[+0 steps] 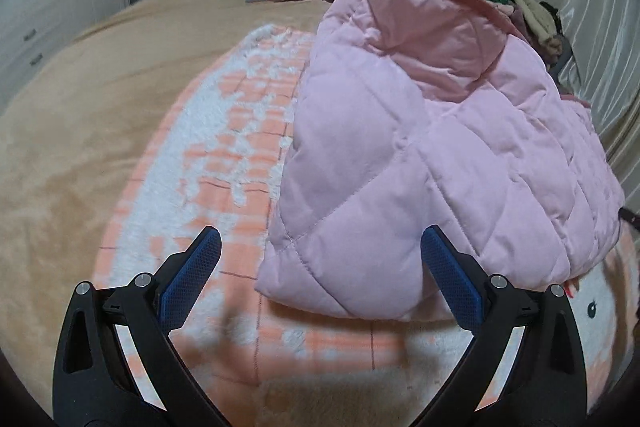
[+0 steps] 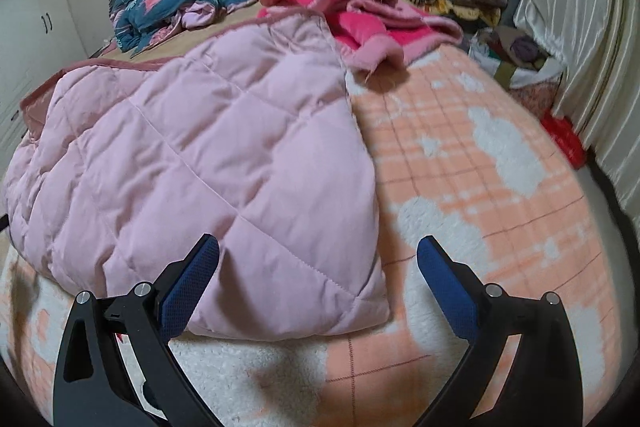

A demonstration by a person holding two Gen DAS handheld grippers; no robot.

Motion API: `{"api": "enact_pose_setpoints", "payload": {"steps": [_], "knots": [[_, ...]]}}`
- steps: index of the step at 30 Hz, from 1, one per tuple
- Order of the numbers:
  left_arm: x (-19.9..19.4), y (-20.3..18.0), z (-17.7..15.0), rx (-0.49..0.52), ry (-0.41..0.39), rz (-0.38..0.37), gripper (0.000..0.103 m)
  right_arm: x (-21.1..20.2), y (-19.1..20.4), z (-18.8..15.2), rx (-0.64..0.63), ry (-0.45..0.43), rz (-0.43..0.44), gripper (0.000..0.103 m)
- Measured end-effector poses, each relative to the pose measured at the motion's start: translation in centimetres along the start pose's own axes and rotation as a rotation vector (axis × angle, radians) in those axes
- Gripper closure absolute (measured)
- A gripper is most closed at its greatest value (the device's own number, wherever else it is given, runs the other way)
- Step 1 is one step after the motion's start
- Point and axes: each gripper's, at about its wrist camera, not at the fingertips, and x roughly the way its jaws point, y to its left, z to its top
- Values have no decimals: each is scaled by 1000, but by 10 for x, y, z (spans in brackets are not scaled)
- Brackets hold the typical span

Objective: Fold large clothes

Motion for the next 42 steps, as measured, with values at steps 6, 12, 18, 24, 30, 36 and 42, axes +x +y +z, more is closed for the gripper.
{"api": "enact_pose_setpoints", "payload": {"steps": [6,12,18,24,30,36,42], "knots": [[19,7,9,-118,16,-108,9,20,-8,5,59,21,90,5],[23,-12,23,-113,8,-140,58,9,9,21,13,-27,149,75],[-2,-33,70,-33,-95,-84,80,-30,14,71,44,-192,174,83],[22,-39,97,-40,-42,5,80,10,22,103,56,-143,68,83],[52,-29,86,-82,20,50,73,62,22,96,49,-39,12,82],[58,-28,82,-76,22,59,68,90,26,98,36,11,-19,79],[59,-28,81,-63,26,58,65,104,23,96,46,39,-17,73]]}}
